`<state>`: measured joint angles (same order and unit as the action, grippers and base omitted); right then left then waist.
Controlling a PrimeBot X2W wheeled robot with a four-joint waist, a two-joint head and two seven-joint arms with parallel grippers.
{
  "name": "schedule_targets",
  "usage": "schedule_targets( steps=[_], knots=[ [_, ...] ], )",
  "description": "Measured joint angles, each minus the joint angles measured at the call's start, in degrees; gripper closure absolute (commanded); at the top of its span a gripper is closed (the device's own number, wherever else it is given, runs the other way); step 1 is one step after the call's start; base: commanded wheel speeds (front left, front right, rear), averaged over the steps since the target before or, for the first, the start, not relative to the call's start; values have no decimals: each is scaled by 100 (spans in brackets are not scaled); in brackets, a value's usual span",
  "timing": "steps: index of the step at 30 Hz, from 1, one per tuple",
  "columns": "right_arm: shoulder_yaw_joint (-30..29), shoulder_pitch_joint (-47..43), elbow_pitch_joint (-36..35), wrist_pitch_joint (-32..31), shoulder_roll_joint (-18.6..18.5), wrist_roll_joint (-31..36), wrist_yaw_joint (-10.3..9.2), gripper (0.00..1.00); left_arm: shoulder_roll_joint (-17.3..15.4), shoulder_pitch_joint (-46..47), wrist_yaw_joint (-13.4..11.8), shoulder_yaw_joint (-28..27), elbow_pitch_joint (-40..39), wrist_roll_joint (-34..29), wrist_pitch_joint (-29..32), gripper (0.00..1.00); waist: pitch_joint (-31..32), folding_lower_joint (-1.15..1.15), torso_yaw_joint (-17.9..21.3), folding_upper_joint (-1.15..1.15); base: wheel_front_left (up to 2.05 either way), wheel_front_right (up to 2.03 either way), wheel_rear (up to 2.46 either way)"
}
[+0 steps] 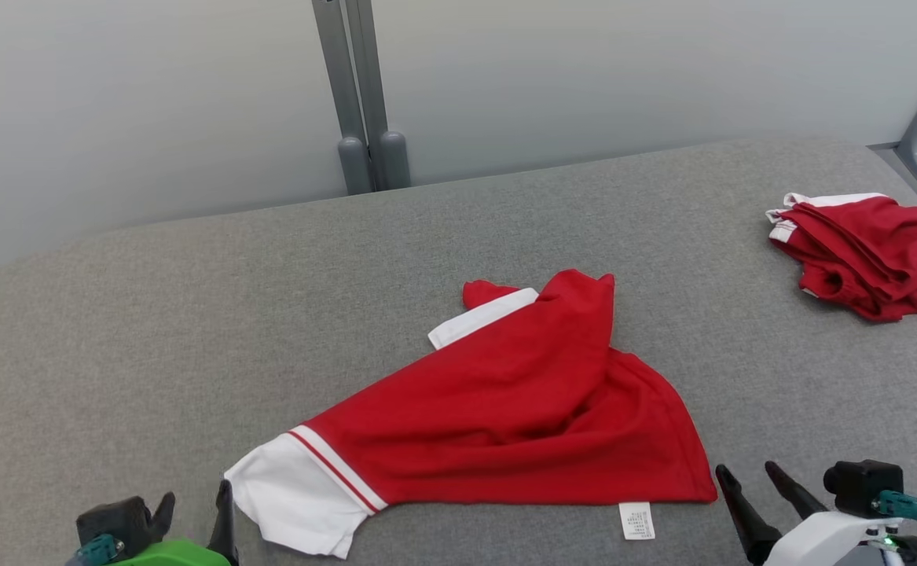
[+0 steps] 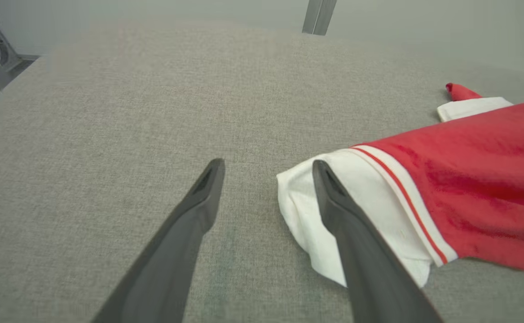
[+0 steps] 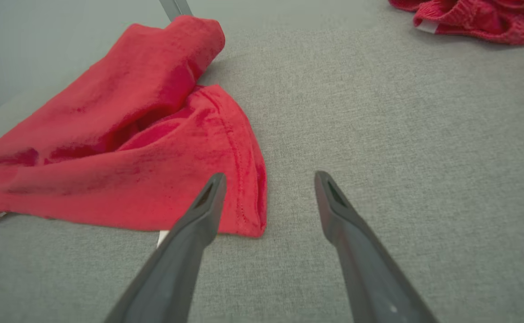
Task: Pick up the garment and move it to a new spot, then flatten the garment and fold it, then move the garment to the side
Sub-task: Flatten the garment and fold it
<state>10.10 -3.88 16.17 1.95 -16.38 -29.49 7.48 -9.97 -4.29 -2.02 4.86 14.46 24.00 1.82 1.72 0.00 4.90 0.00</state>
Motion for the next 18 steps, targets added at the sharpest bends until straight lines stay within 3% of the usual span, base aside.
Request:
schedule_targets(
  steps=[9, 18],
  knots=[
    [290, 368, 548, -164, 57, -283, 0, 0, -58, 1, 172, 285, 254, 152, 882, 0, -101, 0, -9, 0, 0, 0, 0],
    [666, 730, 987, -201, 130, -521, 0, 0, -45, 513, 310, 350, 890, 172, 748, 0, -283, 0, 41, 0, 0, 0, 0]
  ],
)
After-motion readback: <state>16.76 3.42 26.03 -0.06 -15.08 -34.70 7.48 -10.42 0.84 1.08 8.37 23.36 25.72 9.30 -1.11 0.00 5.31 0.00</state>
